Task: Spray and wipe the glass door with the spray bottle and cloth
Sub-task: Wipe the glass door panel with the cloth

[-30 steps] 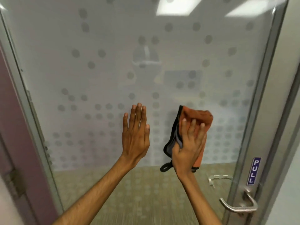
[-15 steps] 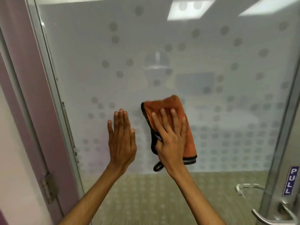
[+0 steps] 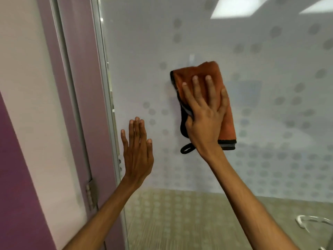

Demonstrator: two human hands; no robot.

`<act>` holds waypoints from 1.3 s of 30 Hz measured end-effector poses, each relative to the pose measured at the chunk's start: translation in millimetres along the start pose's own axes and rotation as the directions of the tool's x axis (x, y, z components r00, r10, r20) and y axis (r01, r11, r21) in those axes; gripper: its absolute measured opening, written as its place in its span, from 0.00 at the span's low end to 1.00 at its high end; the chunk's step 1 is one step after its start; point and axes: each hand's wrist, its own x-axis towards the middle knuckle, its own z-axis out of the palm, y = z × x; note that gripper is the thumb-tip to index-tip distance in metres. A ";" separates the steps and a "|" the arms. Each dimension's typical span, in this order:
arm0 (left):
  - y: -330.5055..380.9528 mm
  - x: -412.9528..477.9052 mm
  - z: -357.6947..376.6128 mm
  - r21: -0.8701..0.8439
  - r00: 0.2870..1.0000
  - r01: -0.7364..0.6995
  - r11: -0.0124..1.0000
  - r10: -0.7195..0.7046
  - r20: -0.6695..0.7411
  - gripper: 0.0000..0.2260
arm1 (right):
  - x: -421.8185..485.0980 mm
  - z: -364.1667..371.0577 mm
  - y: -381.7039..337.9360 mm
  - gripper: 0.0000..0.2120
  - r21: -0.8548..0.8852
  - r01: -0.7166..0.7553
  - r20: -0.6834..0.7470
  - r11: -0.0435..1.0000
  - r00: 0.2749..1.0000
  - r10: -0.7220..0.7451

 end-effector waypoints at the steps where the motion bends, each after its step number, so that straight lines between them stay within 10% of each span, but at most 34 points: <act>1: -4.0 -3.0 -0.8 -0.008 1.000 -0.008 1.000 0.008 -0.001 0.26 | -8.5 2.7 -4.1 0.35 0.014 0.038 0.017 0.999 0.999 -0.038; 17: -21.5 -95.7 -39.2 -0.385 0.957 0.273 0.881 -0.209 0.200 0.25 | -162.0 34.1 -71.8 0.26 0.281 -0.086 0.226 0.956 0.974 0.021; 22: 18.9 -79.9 -47.4 -0.610 0.769 0.634 0.475 -0.469 0.434 0.13 | -162.8 29.7 -99.4 0.23 0.419 -0.245 0.261 0.874 0.955 0.143; 27: 31.8 -70.0 -51.7 -0.700 0.671 0.705 0.111 -0.425 0.608 0.13 | -157.1 8.9 -113.0 0.28 0.569 -0.381 0.334 0.729 0.917 0.218; 33: 44.1 -68.9 -65.1 -0.676 0.656 0.732 0.087 -0.357 0.664 0.10 | -166.1 -21.5 -111.8 0.32 0.625 -0.629 0.460 0.462 0.776 0.432; 35: 53.5 -73.3 -70.1 -0.655 0.657 0.741 0.144 -0.353 0.666 0.13 | -172.2 -30.1 -109.5 0.31 0.602 -0.626 0.414 0.495 0.776 0.476; 39: 82.9 -88.8 -77.4 -0.637 0.624 0.767 -0.078 -0.143 0.768 0.18 | -188.1 -47.3 -100.0 0.32 0.509 -0.531 0.319 0.678 0.847 0.424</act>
